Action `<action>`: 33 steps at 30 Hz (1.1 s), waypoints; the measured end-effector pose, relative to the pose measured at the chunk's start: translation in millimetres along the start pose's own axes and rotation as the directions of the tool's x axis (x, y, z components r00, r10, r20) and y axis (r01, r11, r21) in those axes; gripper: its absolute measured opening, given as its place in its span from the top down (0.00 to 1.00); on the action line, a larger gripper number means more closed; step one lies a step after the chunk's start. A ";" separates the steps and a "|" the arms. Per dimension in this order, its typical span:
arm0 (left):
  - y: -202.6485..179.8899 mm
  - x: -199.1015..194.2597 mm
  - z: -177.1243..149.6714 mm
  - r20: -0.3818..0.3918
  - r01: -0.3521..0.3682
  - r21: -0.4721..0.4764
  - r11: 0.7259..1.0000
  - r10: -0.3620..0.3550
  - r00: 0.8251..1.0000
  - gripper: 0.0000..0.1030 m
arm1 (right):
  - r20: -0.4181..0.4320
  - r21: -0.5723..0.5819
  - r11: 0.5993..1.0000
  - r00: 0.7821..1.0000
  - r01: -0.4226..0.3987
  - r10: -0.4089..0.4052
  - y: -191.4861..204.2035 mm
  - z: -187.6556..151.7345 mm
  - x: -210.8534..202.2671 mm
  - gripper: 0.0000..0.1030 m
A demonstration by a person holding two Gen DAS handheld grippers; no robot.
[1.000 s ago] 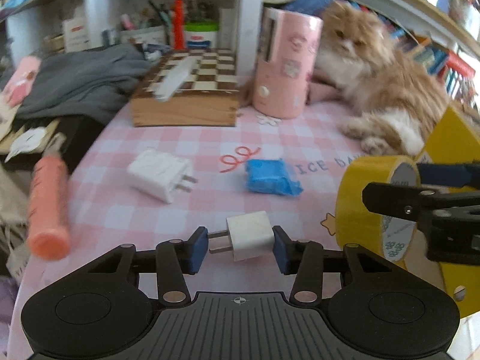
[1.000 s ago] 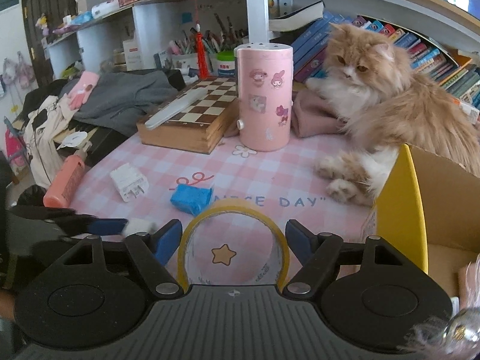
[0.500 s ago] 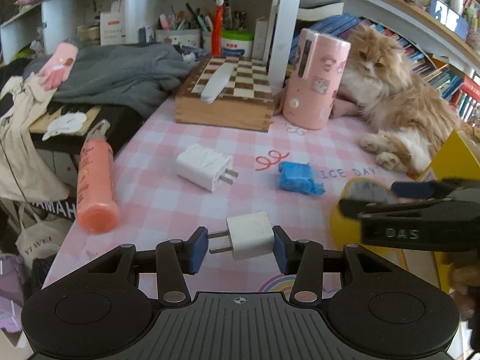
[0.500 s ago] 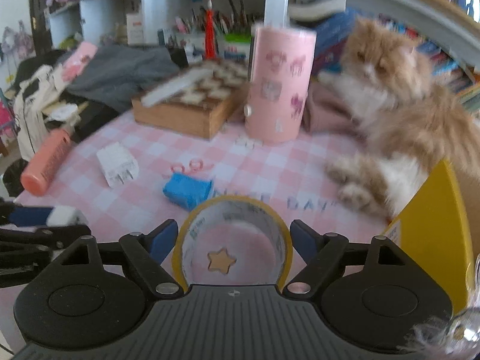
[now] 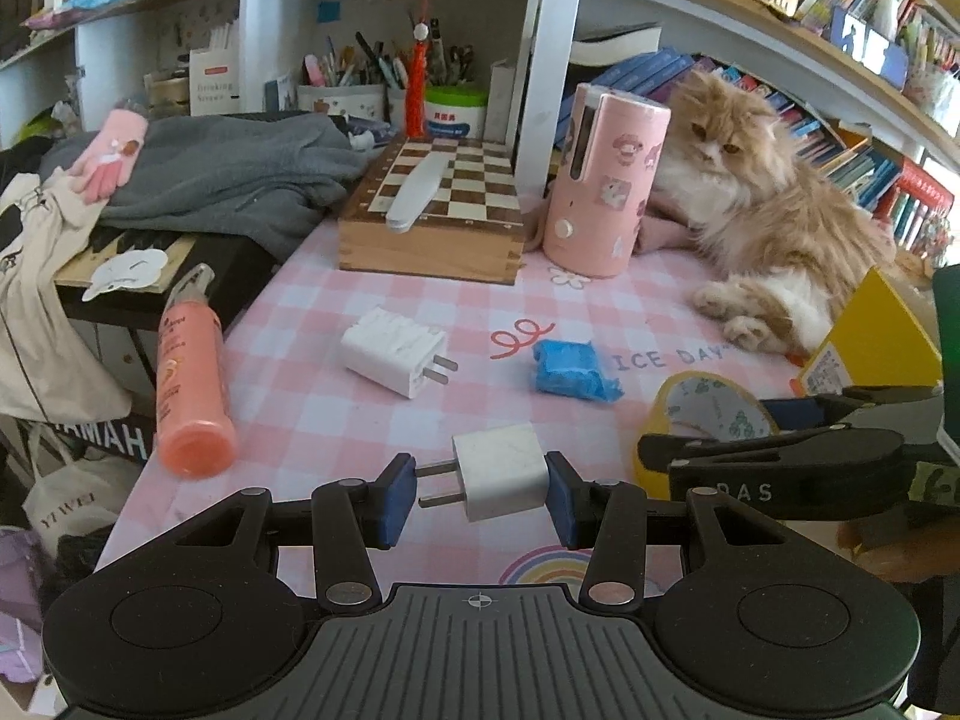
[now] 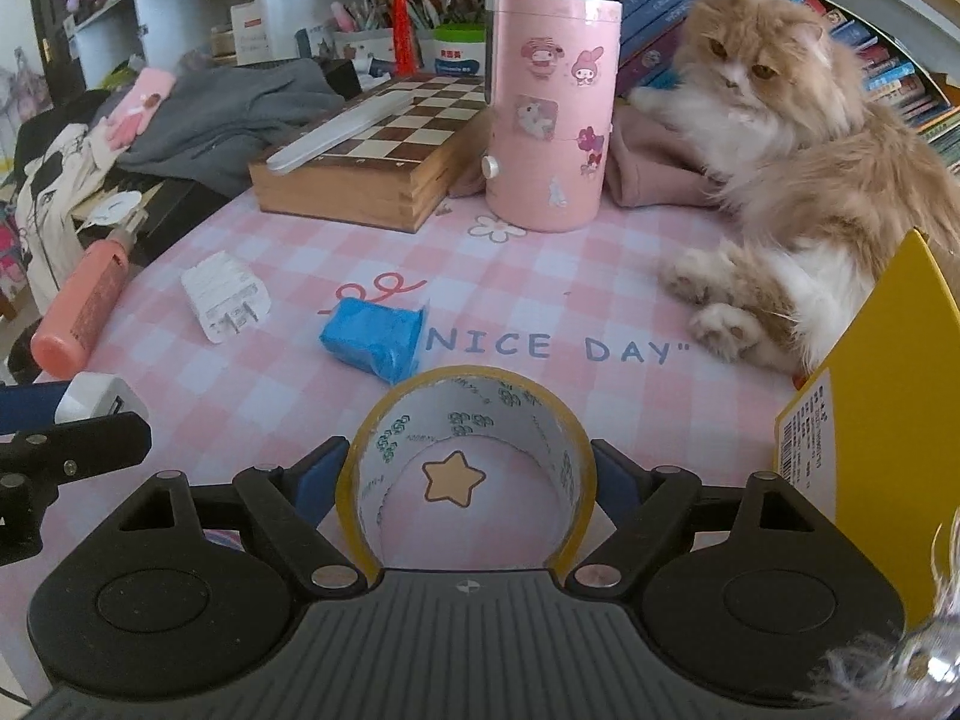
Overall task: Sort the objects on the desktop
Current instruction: 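Carry the white plug and tape roll with both tools toward the yellow box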
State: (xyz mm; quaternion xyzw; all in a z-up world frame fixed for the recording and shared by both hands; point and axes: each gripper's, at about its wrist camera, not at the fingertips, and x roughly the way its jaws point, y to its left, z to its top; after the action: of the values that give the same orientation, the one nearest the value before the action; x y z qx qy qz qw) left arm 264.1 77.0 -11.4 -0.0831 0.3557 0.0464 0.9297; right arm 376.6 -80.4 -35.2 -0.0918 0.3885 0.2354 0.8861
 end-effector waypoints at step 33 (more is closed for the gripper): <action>8.1 -127.9 -38.4 0.122 0.270 0.181 0.946 -0.294 0.948 0.56 | 0.196 0.151 0.985 0.973 0.089 -0.118 62.6 -68.9 -183.1 0.21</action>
State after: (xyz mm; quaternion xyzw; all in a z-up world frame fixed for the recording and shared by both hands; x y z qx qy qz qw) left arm 142.8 74.3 45.1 -0.0538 0.2730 -0.1102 0.9542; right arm 194.0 -113.0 53.2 -0.0246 0.3057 0.1688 0.9367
